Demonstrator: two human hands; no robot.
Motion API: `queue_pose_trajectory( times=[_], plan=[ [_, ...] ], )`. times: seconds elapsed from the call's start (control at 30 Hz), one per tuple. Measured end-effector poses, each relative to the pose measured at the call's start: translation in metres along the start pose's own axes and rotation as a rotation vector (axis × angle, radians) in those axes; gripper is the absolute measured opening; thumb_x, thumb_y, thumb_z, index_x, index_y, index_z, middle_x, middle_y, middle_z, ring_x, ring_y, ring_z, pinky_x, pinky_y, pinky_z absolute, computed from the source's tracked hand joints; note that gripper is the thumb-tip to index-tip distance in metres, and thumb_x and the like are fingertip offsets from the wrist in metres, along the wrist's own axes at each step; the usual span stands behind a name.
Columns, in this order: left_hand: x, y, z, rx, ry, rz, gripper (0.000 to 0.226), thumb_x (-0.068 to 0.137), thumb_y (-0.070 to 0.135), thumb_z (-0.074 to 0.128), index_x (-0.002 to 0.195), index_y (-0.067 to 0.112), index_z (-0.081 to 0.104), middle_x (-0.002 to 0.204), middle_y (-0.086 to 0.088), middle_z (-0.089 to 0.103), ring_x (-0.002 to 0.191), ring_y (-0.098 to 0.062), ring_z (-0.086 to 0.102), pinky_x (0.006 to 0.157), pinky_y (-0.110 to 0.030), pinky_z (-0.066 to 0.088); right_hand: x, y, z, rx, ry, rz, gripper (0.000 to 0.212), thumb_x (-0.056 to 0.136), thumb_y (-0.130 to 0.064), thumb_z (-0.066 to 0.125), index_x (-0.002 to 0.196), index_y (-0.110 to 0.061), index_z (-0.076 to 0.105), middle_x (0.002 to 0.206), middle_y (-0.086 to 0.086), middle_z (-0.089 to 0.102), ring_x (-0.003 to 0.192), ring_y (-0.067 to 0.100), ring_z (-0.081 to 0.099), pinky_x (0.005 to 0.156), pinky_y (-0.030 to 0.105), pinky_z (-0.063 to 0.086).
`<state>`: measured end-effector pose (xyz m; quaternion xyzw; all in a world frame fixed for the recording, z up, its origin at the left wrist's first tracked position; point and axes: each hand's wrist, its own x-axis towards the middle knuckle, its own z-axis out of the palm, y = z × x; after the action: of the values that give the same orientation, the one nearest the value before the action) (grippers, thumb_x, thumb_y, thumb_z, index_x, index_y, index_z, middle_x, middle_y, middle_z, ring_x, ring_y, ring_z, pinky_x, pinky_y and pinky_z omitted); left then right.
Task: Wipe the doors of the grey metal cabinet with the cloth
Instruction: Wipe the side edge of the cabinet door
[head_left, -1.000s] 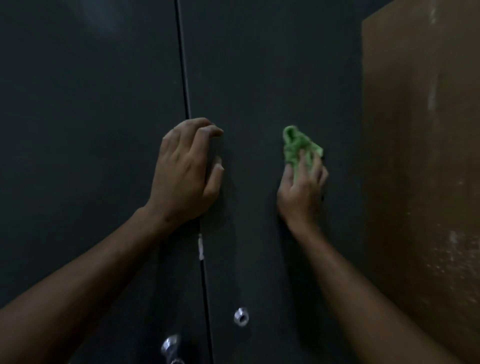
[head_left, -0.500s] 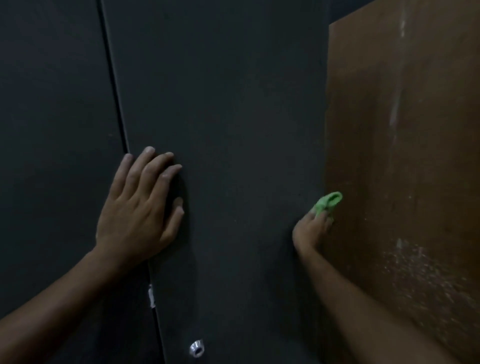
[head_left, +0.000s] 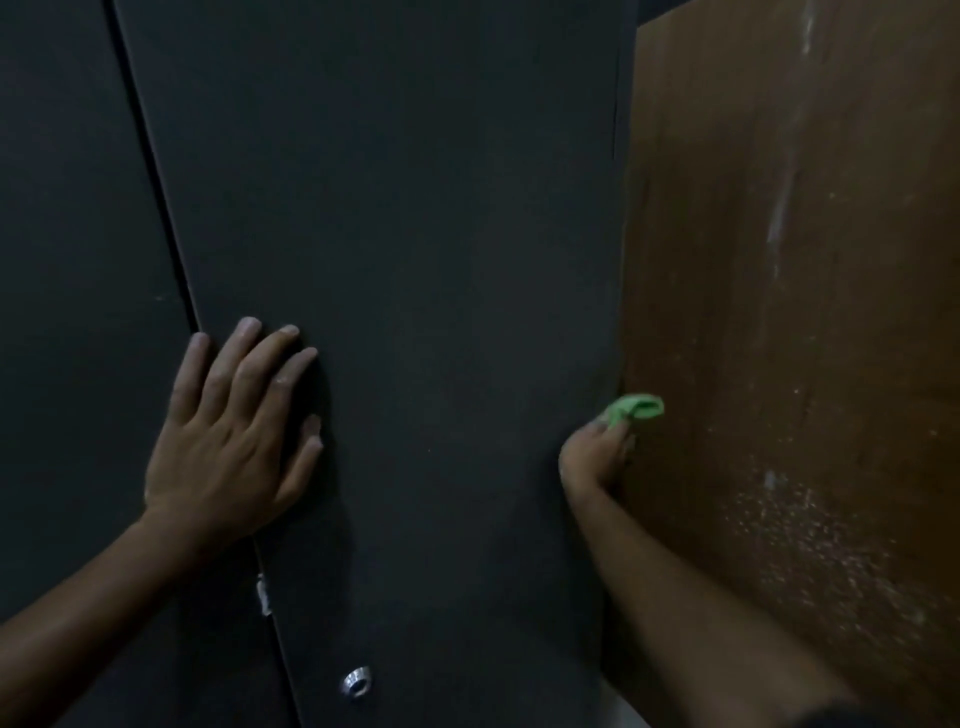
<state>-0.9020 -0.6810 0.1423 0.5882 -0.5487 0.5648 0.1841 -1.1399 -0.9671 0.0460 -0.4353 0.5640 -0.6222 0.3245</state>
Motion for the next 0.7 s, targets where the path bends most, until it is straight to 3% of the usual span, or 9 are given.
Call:
queue_pose_trajectory(
  times=[0.13,0.2,0.27,0.33,0.43,0.5,0.57,0.6,0.7],
  plan=[
    [0.001,0.001,-0.002,0.014,-0.011,-0.008,0.068,0.1,0.041,0.043,0.155,0.002,0.044,0.162,-0.02,0.039,0.156,-0.038,0.026,0.13,-0.057,0.01,0.022,-0.16,0.016,0.024,0.146,-0.457,0.049,0.103,-0.029,0.041,0.143,-0.002,0.052,0.156,0.024,0.04,0.146,0.04,0.034,0.122,0.044,0.017],
    [0.002,0.0,-0.003,0.01,-0.025,-0.016,0.069,0.099,0.042,0.042,0.156,0.003,0.043,0.162,-0.019,0.039,0.156,-0.037,0.026,0.13,-0.057,0.01,-0.003,-0.208,0.029,0.019,0.084,-0.653,0.051,0.104,-0.029,0.04,0.148,-0.002,0.047,0.163,0.023,0.028,0.15,0.044,0.025,0.122,0.046,0.013],
    [0.002,0.001,-0.005,0.015,-0.046,-0.026,0.07,0.098,0.043,0.043,0.156,0.003,0.043,0.162,-0.019,0.039,0.156,-0.036,0.025,0.13,-0.056,0.011,-0.033,-0.205,0.031,-0.038,-0.008,-0.847,0.057,0.104,-0.032,0.037,0.155,-0.006,0.036,0.167,0.019,0.017,0.152,0.046,0.017,0.124,0.05,0.012],
    [0.004,0.0,-0.007,0.016,-0.062,-0.033,0.07,0.097,0.043,0.044,0.154,0.003,0.046,0.159,-0.018,0.041,0.154,-0.037,0.027,0.13,-0.055,0.012,-0.051,-0.149,0.026,-0.13,-0.09,-0.96,0.06,0.105,-0.034,0.034,0.158,-0.007,0.028,0.168,0.02,0.011,0.154,0.043,0.013,0.125,0.05,0.011],
    [0.01,-0.003,-0.017,0.038,-0.108,-0.019,0.07,0.094,0.044,0.046,0.152,0.004,0.049,0.156,-0.018,0.045,0.149,-0.038,0.034,0.126,-0.056,0.02,-0.048,-0.07,0.01,-0.162,-0.075,-0.801,0.059,0.105,-0.03,0.033,0.154,0.003,0.032,0.163,0.031,0.017,0.152,0.047,0.017,0.125,0.054,0.015],
    [0.015,-0.009,-0.024,0.058,-0.139,0.006,0.069,0.093,0.045,0.046,0.15,0.005,0.051,0.155,-0.017,0.046,0.145,-0.038,0.038,0.121,-0.054,0.025,-0.027,-0.089,0.009,-0.074,-0.033,-0.485,0.059,0.103,-0.028,0.035,0.152,0.005,0.035,0.161,0.033,0.022,0.15,0.05,0.019,0.124,0.052,0.012],
    [0.017,-0.016,-0.03,0.063,-0.168,0.035,0.069,0.093,0.045,0.047,0.15,0.007,0.052,0.155,-0.016,0.047,0.144,-0.037,0.04,0.118,-0.053,0.028,-0.007,-0.15,0.01,-0.035,0.002,-0.327,0.055,0.105,-0.029,0.037,0.152,0.0,0.039,0.162,0.028,0.025,0.152,0.044,0.02,0.123,0.046,0.01],
    [0.017,-0.018,-0.033,0.05,-0.187,0.047,0.069,0.093,0.045,0.048,0.15,0.007,0.052,0.155,-0.016,0.048,0.144,-0.036,0.041,0.118,-0.053,0.029,-0.003,-0.186,0.012,-0.034,0.006,-0.381,0.053,0.106,-0.03,0.037,0.151,-0.002,0.042,0.163,0.026,0.026,0.152,0.043,0.021,0.122,0.045,0.011],
    [0.015,-0.024,-0.047,-0.067,-0.193,0.077,0.063,0.092,0.04,0.053,0.146,0.007,0.052,0.151,-0.016,0.05,0.142,-0.037,0.043,0.118,-0.05,0.031,-0.044,-0.267,0.035,-0.024,0.021,-0.824,0.055,0.102,-0.034,0.04,0.15,-0.009,0.047,0.164,0.02,0.027,0.149,0.049,0.025,0.122,0.052,0.016]
  ],
)
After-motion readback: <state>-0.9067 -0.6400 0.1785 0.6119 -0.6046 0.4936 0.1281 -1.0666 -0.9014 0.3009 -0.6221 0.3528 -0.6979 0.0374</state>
